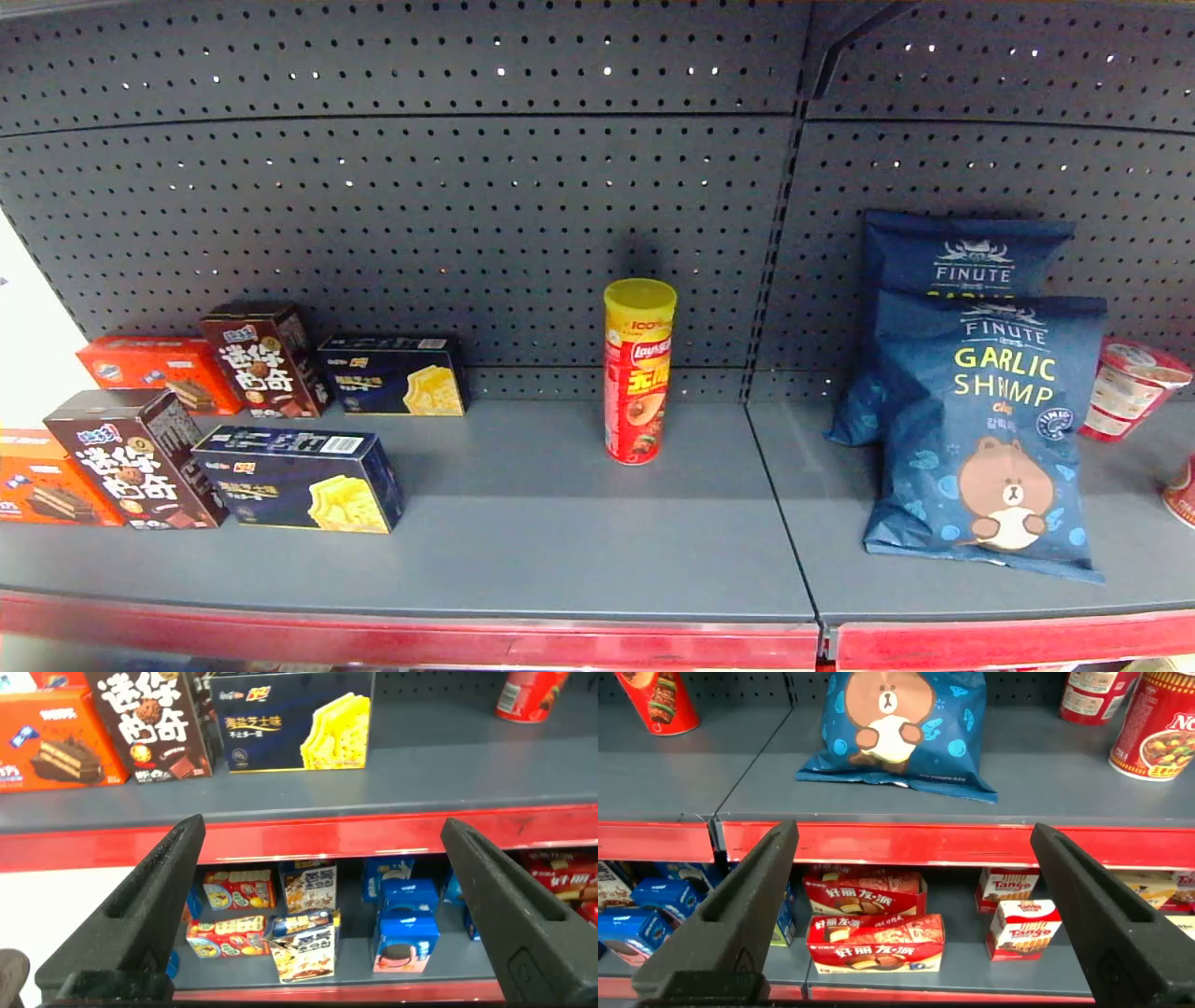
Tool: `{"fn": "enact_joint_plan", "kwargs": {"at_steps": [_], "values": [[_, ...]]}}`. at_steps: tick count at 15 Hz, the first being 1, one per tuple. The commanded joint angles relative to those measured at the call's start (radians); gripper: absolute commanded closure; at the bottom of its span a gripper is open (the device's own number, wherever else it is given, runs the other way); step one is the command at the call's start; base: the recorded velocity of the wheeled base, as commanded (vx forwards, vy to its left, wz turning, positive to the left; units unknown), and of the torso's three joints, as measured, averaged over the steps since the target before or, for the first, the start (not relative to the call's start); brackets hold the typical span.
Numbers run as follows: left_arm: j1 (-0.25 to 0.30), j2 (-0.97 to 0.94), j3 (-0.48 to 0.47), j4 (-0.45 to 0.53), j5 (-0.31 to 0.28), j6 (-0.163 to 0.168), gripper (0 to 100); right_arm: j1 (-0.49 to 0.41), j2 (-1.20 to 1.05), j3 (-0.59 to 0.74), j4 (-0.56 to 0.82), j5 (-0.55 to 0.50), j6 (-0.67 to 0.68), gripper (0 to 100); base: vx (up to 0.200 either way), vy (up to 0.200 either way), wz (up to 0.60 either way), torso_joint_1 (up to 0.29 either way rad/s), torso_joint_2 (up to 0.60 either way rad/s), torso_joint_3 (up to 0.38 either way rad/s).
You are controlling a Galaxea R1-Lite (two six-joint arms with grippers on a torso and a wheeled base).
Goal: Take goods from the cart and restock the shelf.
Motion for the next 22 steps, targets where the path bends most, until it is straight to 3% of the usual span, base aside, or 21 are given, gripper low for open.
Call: {"fn": "enact_joint_plan", "kwargs": {"at_steps": [1, 4, 22], "values": [[0.000, 0.000, 0.000, 0.000, 0.005, -0.004, 0, -0.001, 0.002, 0.000, 0.000, 0.000, 0.000, 0, 0.000, 0.000, 0.00, 0.000, 0.00, 0.000], [0.000, 0.000, 0.000, 0.000, 0.005, -0.007, 0, -0.001, 0.002, 0.000, -0.002, -0.001, 0.000, 0, 0.000, 0.000, 0.00, 0.000, 0.00, 0.000], [0.000, 0.000, 0.000, 0.000, 0.006, -0.007, 0, -0.001, 0.002, 0.000, -0.002, -0.001, 0.000, 0, 0.000, 0.000, 0.60, 0.002, 0.00, 0.002]]}}
